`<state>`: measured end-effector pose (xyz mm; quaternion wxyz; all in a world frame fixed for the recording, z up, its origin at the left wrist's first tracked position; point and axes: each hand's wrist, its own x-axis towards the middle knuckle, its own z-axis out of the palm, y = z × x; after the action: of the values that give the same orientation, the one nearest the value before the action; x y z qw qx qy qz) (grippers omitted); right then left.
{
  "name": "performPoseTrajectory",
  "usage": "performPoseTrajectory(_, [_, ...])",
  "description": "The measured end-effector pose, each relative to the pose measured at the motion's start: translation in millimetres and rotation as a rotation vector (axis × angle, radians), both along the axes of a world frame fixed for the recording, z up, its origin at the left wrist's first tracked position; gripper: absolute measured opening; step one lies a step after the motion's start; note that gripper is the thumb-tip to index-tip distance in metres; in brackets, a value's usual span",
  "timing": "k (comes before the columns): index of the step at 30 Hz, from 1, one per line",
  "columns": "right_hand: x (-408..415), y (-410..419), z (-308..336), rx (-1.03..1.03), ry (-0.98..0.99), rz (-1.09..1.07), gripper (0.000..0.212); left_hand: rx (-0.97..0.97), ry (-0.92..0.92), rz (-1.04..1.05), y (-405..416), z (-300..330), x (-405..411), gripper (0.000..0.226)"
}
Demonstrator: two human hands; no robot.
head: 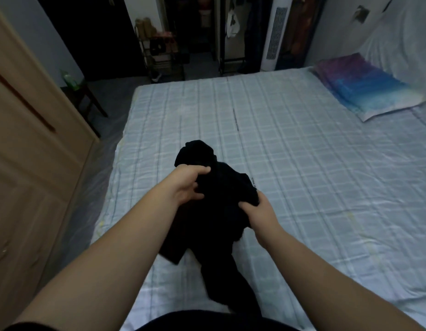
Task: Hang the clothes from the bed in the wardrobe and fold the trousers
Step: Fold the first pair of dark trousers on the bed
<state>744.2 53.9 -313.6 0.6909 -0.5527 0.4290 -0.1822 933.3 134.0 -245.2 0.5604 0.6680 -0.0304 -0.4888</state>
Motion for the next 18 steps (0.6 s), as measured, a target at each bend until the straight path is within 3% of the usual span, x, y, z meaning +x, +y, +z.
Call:
performPoseTrajectory(2, [7.7, -4.8, 1.8, 0.106, -0.003, 0.018, 0.032, 0.048, -0.086, -0.069, 7.3, -4.7, 4.7, 0.066])
performPoseTrajectory(3, [12.3, -6.0, 3.6, 0.158, -0.008, 0.023, 0.031, 0.031, -0.151, -0.113, 10.2, -3.9, 3.1, 0.07])
performPoseTrajectory(6, [27.0, -7.6, 10.7, 0.258, -0.05, 0.068, 0.03, -0.037, -0.371, -0.423, 19.1, 0.1, -9.1, 0.055])
performPoseTrajectory(10, [36.3, -12.1, 27.7, 0.391, -0.19, 0.138, 0.032, -0.029, -0.661, -0.759, 22.1, -8.4, -28.2, 0.08])
performPoseTrajectory(13, [33.5, -18.5, 42.7, 0.382, -0.238, 0.266, 0.043, -0.065, -0.895, -0.566, 12.9, -12.8, -31.1, 0.071])
performPoseTrajectory(15, [28.8, -22.9, 43.8, 0.254, -0.204, 0.288, 0.044, -0.103, -0.829, -0.4, 9.1, -6.0, -25.0, 0.049])
performPoseTrajectory(18, [19.3, -28.1, 32.7, 0.029, -0.119, 0.189, 0.029, -0.151, -0.57, -0.186, 7.0, 9.3, -15.3, 0.032])
